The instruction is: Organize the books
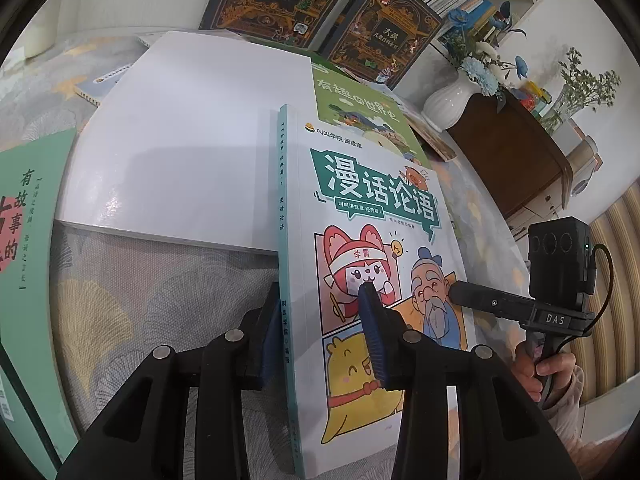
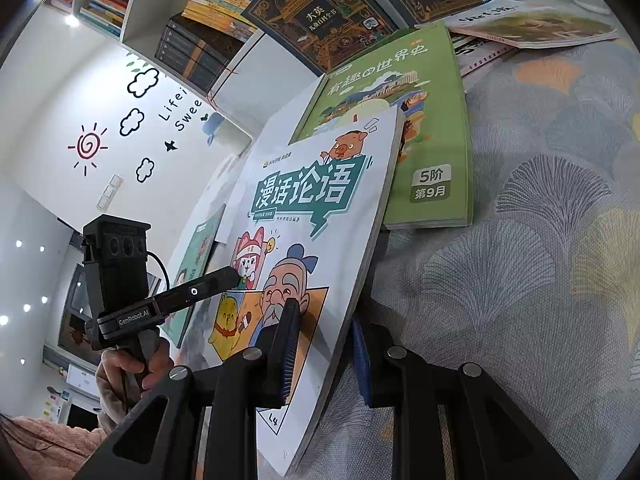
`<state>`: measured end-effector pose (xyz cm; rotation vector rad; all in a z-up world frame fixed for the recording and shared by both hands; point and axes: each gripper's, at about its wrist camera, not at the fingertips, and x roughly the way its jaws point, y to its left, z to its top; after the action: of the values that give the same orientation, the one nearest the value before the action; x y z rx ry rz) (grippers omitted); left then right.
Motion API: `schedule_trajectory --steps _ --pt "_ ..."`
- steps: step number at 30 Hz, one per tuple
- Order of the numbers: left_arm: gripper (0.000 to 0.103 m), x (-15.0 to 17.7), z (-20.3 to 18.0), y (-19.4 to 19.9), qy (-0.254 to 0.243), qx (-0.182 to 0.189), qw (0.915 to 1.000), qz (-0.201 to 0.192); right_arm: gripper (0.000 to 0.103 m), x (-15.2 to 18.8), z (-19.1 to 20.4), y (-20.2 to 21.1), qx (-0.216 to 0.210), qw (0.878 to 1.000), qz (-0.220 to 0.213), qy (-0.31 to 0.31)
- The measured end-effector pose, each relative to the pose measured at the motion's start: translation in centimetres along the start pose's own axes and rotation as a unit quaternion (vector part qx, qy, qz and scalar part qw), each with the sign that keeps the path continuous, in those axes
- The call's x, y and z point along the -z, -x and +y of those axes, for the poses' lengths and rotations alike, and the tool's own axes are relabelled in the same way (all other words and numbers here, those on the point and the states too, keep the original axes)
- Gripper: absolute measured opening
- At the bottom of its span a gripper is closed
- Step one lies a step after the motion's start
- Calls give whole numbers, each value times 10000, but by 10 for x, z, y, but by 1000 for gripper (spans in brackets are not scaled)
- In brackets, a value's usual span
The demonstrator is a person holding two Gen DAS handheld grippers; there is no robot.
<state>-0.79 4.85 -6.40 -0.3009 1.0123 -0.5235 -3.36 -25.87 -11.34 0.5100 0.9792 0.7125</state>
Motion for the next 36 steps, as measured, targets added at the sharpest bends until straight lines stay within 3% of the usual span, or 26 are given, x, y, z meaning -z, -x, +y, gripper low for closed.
schedule_trajectory --steps 15,19,22,36 --pt "40 1 -8 -1 -205 -320 9993 -73 22 1 14 -5 363 9990 -69 235" --pt "41 3 -24 1 -410 -835 9956 -102 27 4 30 -7 798 9954 -99 513" --pt "40 4 -29 2 -448 -1020 9937 -74 27 4 36 -6 959 9938 -115 542" --pt "37 21 -32 31 -414 -1139 9926 -112 23 16 88 -2 1170 9851 -142 1252"
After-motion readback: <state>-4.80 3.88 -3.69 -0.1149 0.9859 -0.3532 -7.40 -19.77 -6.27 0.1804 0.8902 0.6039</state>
